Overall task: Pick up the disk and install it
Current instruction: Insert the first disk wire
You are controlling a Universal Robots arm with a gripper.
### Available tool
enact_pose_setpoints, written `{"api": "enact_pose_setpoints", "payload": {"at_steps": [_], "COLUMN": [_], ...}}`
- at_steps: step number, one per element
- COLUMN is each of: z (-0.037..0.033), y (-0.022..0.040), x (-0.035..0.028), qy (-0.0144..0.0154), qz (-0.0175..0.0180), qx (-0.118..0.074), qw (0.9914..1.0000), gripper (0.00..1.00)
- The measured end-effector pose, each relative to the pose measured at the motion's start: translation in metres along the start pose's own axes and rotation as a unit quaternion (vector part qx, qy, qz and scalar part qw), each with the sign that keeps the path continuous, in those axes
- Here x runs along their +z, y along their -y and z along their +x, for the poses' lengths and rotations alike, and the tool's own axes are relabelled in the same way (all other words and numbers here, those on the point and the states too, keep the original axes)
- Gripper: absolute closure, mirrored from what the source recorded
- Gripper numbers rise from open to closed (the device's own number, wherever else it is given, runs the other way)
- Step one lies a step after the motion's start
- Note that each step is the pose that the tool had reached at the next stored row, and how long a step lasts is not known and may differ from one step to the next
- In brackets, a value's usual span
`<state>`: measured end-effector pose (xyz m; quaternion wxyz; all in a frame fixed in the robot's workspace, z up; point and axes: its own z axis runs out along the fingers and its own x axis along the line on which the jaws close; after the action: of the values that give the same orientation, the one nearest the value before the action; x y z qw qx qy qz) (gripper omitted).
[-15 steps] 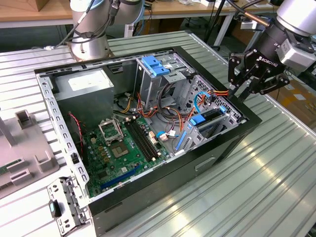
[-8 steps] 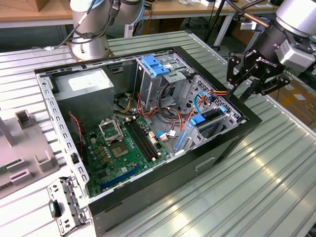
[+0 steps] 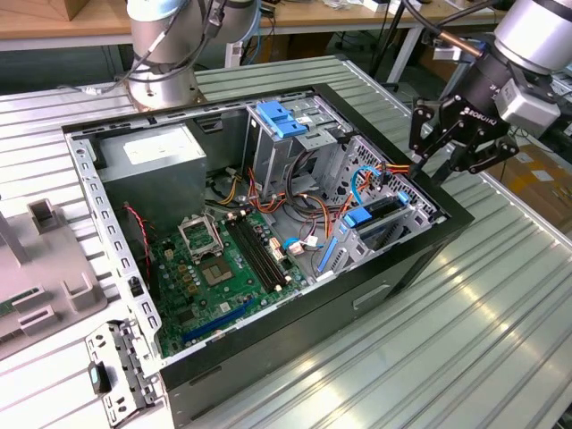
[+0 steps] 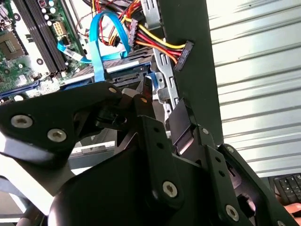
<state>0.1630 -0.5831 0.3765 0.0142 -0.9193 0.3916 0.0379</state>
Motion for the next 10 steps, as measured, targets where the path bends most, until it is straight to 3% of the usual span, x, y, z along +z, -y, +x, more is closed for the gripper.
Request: {"api": "enact_pose_setpoints", "payload": {"at_steps": [5, 10], "z": [0.0037, -0.0005], "y": [0.0128, 0.0231], "x": [0.0092, 0.0108], "qy": [0.0011, 0.0017], "qz": [-0.0012, -0.0009], "qx": [0.0, -0.002], "qw": [1.0, 1.0], "gripper": [0.58, 0.58]}}
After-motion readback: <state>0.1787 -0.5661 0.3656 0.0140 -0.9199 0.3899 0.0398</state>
